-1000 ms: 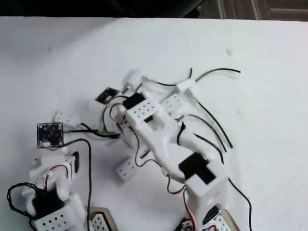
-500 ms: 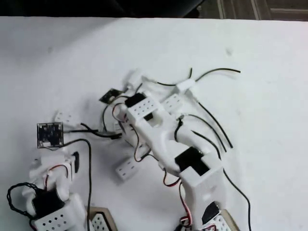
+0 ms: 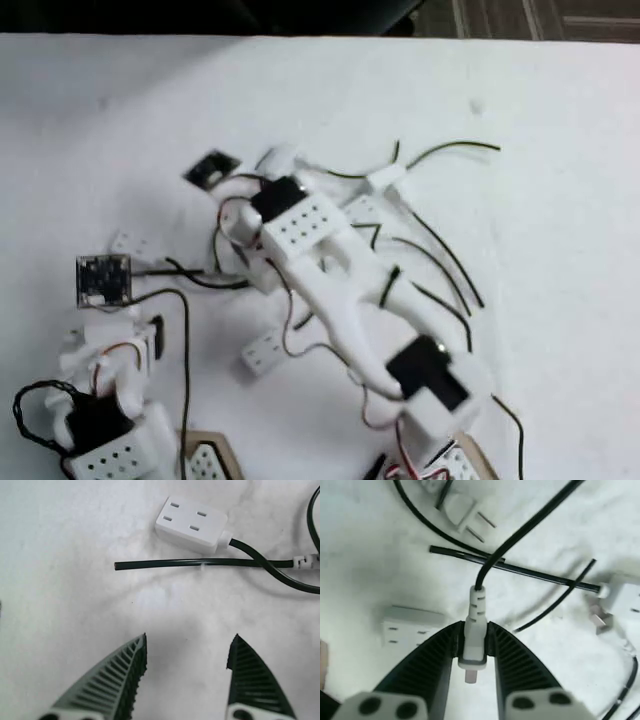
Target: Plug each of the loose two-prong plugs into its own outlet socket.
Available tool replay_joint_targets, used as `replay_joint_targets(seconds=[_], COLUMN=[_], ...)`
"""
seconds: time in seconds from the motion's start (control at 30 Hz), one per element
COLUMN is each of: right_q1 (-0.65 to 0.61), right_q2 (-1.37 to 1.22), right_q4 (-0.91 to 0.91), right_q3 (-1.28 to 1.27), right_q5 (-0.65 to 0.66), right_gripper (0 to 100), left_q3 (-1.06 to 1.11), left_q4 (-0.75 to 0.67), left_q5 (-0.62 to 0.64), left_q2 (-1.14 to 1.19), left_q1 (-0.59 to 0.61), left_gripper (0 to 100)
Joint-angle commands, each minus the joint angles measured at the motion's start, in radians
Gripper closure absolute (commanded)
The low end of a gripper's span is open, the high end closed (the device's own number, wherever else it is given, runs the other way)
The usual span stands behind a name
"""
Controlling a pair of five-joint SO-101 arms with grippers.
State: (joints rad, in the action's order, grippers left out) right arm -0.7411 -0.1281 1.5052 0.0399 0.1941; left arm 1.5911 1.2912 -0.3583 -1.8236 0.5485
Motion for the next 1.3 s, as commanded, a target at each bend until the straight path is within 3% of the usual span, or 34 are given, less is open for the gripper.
replay_joint_targets(seconds=[0.0, 0.2, 0.4, 0.63, 0.97, 1.27], right_q1=[-0.005, -0.007, -0.076, -0.209, -0.257, -0.249], right_q2=[0.148, 0.325, 0.522, 0.751, 0.924, 0.923], right_q4=[0.05, 0.124, 0.127, 0.042, -0.236, -0.286], right_q3=[0.04, 0.04, 0.017, -0.16, -0.511, -0.565], right_q5=[-0.054, -0.17, -0.353, -0.351, -0.35, -0.31], right_gripper=[98.1, 98.1, 98.1, 98.1, 98.1, 98.1], left_q3=[-0.041, -0.175, -0.261, -0.278, -0.331, -0.361], left_q4=[-0.031, -0.069, -0.183, -0.347, -0.333, -0.269], left_q5=[-0.002, 0.199, 0.397, 0.568, 0.569, 0.419], left_q2=[0.001, 0.001, 0.001, 0.001, 0.002, 0.002], left_q1=[0.002, -0.024, -0.185, -0.328, -0.595, -0.773], left_gripper=[74, 74, 74, 74, 74, 74])
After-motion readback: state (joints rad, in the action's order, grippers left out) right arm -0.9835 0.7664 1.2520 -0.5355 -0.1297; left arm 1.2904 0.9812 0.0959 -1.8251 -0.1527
